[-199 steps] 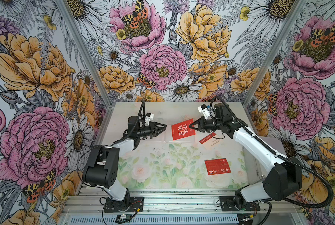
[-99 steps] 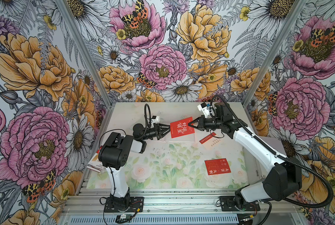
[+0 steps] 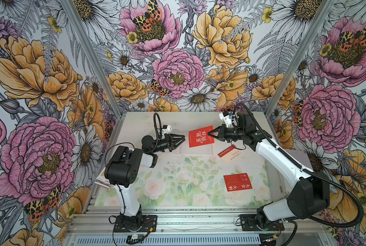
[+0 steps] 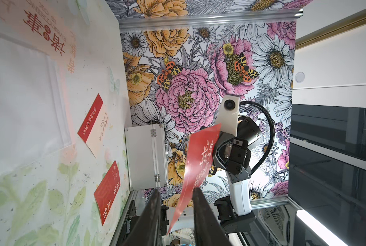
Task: Place the photos into the photo albums
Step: Pick up the photo at the center of the board.
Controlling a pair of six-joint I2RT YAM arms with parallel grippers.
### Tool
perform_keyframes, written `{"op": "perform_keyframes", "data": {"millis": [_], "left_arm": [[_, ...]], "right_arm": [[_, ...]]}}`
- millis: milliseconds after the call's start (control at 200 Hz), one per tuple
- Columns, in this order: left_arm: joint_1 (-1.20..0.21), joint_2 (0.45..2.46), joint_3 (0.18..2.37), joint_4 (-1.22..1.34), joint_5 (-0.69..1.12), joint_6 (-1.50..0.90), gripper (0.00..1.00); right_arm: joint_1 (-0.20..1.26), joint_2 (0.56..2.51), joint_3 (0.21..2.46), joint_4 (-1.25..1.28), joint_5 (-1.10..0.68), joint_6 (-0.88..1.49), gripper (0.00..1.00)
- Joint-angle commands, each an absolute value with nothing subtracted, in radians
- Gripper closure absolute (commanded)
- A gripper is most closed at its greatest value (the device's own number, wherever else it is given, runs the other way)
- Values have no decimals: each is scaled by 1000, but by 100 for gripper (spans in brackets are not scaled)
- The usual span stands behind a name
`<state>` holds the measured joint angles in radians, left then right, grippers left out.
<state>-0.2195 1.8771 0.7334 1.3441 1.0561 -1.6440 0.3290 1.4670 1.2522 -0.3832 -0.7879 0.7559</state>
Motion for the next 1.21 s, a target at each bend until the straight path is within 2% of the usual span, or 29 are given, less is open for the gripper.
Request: {"op": "perform_keyframes", "data": {"millis": [0, 330, 405, 500, 530, 646, 746, 786, 846, 956, 996, 1201], "left_arm": [[-243, 1862, 749, 1414, 1046, -1643, 72], [-262, 1869, 775, 1414, 1056, -1651, 74], [-258, 1868, 770, 1414, 1057, -1649, 81], [-249, 1859, 760, 1414, 1054, -1645, 96], [-244, 1854, 758, 1414, 1050, -1645, 100], [-208, 1829, 758, 1414, 1034, -1653, 100], [-160, 1754, 775, 1372, 1044, -1639, 100], [-139, 1728, 782, 1283, 1054, -1586, 100], [-115, 1660, 800, 993, 1056, -1399, 100], [-106, 1493, 979, 30, 913, -768, 100], [-109, 1472, 1057, -176, 857, -626, 100], [-16, 1483, 1104, -233, 912, -606, 100]], "right_arm": [[348, 1492, 1276, -342, -810, 773, 100], [360, 1512, 1278, -336, -800, 776, 100], [359, 1511, 1276, -337, -797, 776, 100], [359, 1509, 1274, -337, -794, 776, 100], [360, 1509, 1273, -337, -792, 775, 98], [356, 1506, 1263, -338, -780, 776, 88], [351, 1503, 1247, -340, -760, 776, 84], [348, 1503, 1239, -339, -750, 775, 83], [348, 1506, 1229, -339, -742, 778, 83], [346, 1506, 1218, -340, -740, 776, 82], [344, 1503, 1216, -339, -741, 774, 82], [337, 1515, 1206, -341, -717, 770, 82]]}}
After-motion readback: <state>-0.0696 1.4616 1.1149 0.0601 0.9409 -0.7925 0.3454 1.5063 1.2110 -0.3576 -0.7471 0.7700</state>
